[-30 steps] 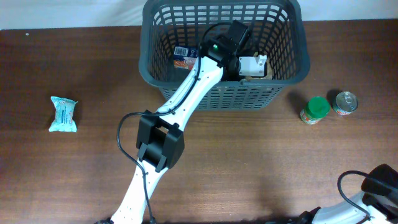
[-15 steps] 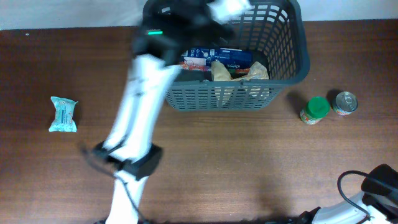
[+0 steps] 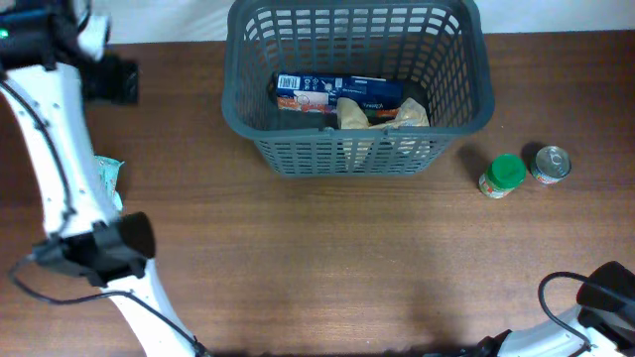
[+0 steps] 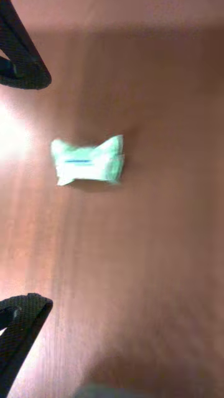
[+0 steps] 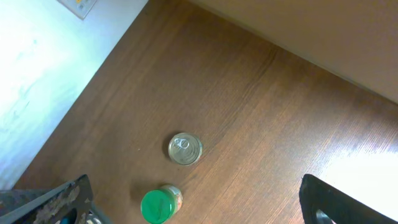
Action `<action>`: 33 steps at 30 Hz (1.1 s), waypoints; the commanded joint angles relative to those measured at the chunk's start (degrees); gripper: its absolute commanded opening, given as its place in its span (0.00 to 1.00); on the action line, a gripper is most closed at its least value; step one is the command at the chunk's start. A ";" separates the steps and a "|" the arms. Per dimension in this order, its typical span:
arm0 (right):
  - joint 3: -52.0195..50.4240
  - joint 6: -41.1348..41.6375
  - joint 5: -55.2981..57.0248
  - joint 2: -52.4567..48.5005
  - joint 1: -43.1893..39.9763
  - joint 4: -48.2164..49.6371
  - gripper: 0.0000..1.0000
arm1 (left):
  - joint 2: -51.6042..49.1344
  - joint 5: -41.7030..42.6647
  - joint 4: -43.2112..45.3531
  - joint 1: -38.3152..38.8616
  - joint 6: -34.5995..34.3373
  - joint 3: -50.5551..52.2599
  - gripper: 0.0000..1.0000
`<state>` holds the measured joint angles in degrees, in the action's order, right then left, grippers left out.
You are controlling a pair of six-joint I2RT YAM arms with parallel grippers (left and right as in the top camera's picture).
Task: Pack container
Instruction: 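Grasp the mint-green tissue pack with the left gripper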
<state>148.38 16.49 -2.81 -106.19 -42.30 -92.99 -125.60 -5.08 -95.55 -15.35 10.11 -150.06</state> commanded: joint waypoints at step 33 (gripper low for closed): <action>0.04 0.33 0.33 -0.07 -0.11 0.17 0.99 | -3.69 9.84 39.98 -16.31 18.05 50.27 0.79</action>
<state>148.38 16.51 -2.81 -106.19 -42.30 -93.01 -126.26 4.49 -55.83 -31.48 26.61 -100.22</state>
